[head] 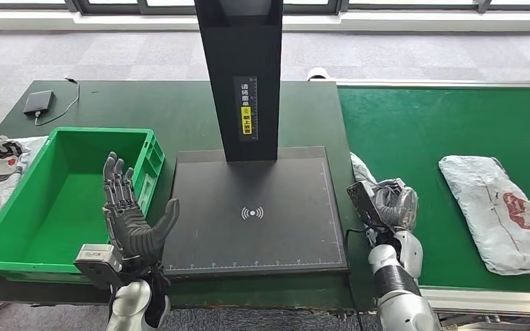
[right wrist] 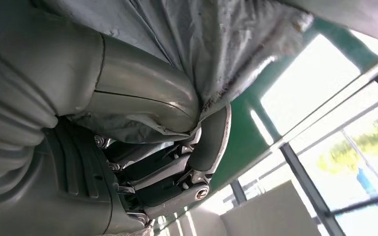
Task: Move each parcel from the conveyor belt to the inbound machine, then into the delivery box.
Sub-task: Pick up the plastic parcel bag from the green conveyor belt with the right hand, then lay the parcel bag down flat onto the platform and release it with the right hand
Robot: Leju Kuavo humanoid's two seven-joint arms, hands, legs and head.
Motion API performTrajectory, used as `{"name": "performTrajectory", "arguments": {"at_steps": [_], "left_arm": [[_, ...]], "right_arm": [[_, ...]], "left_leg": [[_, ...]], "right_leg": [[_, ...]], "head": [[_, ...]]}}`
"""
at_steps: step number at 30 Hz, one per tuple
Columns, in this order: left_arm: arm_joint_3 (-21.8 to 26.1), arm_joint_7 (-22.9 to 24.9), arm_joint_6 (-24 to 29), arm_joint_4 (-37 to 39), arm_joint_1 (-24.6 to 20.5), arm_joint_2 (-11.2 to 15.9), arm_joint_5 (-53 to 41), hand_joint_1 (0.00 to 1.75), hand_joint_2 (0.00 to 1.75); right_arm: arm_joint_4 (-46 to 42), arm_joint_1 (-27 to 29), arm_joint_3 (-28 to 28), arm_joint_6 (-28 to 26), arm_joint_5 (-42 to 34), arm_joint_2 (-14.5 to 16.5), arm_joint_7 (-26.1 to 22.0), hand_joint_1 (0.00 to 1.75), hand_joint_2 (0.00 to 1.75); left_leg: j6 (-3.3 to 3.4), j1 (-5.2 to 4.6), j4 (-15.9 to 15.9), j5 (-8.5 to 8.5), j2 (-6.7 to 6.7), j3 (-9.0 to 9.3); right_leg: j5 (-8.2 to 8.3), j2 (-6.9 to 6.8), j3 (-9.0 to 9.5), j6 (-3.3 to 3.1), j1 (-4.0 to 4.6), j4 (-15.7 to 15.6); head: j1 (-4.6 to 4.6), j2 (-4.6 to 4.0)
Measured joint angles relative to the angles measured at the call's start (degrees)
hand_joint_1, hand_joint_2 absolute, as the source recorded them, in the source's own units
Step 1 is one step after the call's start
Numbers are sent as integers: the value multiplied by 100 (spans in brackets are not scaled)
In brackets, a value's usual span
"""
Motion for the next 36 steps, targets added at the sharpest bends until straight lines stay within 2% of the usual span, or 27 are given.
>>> {"name": "performTrajectory", "arguments": {"at_steps": [3,7,10,16,22,30,33,36], "left_arm": [[3,0,10,-28,5,2,-1,0,175],[18,0,19,-79,15,4,-4,0,175],[31,0,19,-112,21,4,-32,0,175],[111,0,19,-161,41,4,-79,0,175],[145,0,17,-208,52,4,-101,0,175],[155,0,17,-219,55,2,-101,0,175],[157,0,15,-221,55,2,-102,0,175],[157,0,-18,-222,55,2,-109,0,175]], "right_arm": [[-829,396,445,-204,-520,204,-119,175,175],[-1883,802,1115,-290,-856,365,-42,175,175],[-2583,1046,1573,-560,-1095,457,-186,175,175],[-3870,1295,2430,-774,-1179,552,-457,175,175],[-4676,1340,2856,-785,-1330,554,-683,175,175],[-5046,1354,3052,-752,-1474,553,-771,175,175],[-5056,1342,3222,-257,-2287,537,-873,175,175],[-4950,1307,3494,1095,-3728,512,-872,175,175]], "left_leg": [[0,0,-1,0,-3,-13],[-1,1,-4,-1,0,-16],[-1,1,-5,-1,1,-15],[-1,1,-4,0,7,-8],[-1,0,-1,2,7,0],[-2,1,-1,2,7,2],[-2,1,-2,2,8,2],[-4,2,-3,3,9,4]], "right_leg": [[-1,-3,-14,-2,1,1],[-7,-1,-20,-6,1,3],[-11,-1,-20,-7,1,3],[-10,2,-15,-7,0,3],[-6,2,-5,-4,0,3],[-6,2,-3,-4,1,3],[-6,2,-3,-4,1,3],[-6,2,-2,-4,1,3]], "head": [[0,0],[0,0],[0,-1],[0,-1],[1,0],[0,-1],[0,0],[0,0]]}}
